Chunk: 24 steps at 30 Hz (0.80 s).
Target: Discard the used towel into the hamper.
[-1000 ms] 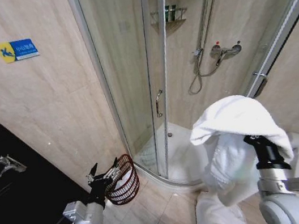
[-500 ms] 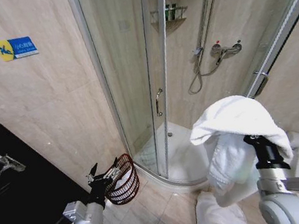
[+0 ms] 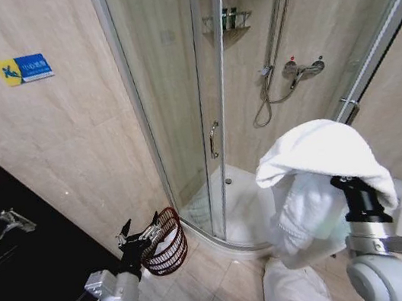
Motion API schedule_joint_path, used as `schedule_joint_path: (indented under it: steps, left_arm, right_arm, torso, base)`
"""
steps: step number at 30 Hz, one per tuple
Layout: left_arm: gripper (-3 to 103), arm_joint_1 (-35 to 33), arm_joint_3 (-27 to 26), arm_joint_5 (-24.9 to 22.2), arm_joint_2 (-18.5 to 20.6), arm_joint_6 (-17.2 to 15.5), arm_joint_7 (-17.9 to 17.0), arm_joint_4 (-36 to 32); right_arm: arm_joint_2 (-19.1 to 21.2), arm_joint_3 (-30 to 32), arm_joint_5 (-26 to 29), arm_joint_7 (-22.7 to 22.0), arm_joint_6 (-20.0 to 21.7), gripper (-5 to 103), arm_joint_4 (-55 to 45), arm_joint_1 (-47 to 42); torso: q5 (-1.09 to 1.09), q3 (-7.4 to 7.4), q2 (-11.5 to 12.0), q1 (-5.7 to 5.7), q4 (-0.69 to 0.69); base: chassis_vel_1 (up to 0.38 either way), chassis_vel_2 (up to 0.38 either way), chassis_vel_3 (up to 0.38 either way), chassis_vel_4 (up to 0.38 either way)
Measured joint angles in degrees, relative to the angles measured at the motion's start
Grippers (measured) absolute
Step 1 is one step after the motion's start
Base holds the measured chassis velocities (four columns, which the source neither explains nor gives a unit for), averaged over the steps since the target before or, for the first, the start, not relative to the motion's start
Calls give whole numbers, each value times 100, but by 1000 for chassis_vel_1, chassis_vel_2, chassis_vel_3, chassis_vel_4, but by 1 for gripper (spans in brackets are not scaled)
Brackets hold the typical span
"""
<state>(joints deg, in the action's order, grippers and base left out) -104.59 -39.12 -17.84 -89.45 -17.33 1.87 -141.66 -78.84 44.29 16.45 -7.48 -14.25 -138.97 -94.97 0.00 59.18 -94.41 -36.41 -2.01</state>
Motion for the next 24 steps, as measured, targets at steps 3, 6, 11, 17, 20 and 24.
schedule_joint_path:
  steps: [3,6,11,17,20,24]
  left_arm:
    - [97,0,0,0,0,0,0,0]
    - [97,0,0,0,0,0,0,0]
    - [97,0,0,0,0,0,0,0]
    - [97,0,0,0,0,0,0,0]
    - [97,0,0,0,0,0,0,1]
    - [97,0,0,0,0,0,0,0]
  right_arm:
    - [5,-5,0,2,-6,12,1,0]
    - [-5,-10,-2,3,-17,12,1,-5]
    - [-20,3,-20,12,-74,12,15,-18]
    - [-23,20,-40,35,-153,12,45,-36]
    - [-24,26,-45,50,-179,12,61,-33]
    - [-15,49,-36,68,-195,12,71,-33]
  torso:
    - [0,1,-1,0,0]
    - [0,2,-1,0,0]
    - [0,2,-3,-1,0]
    - [0,25,-51,-26,0]
    - [0,71,-136,-64,0]
    - [0,125,-235,-109,0]
  base:
    - [0,0,0,0]
    - [0,0,0,0]
    - [0,0,0,0]
    - [0,0,0,0]
    - [0,0,0,0]
    - [0,0,0,0]
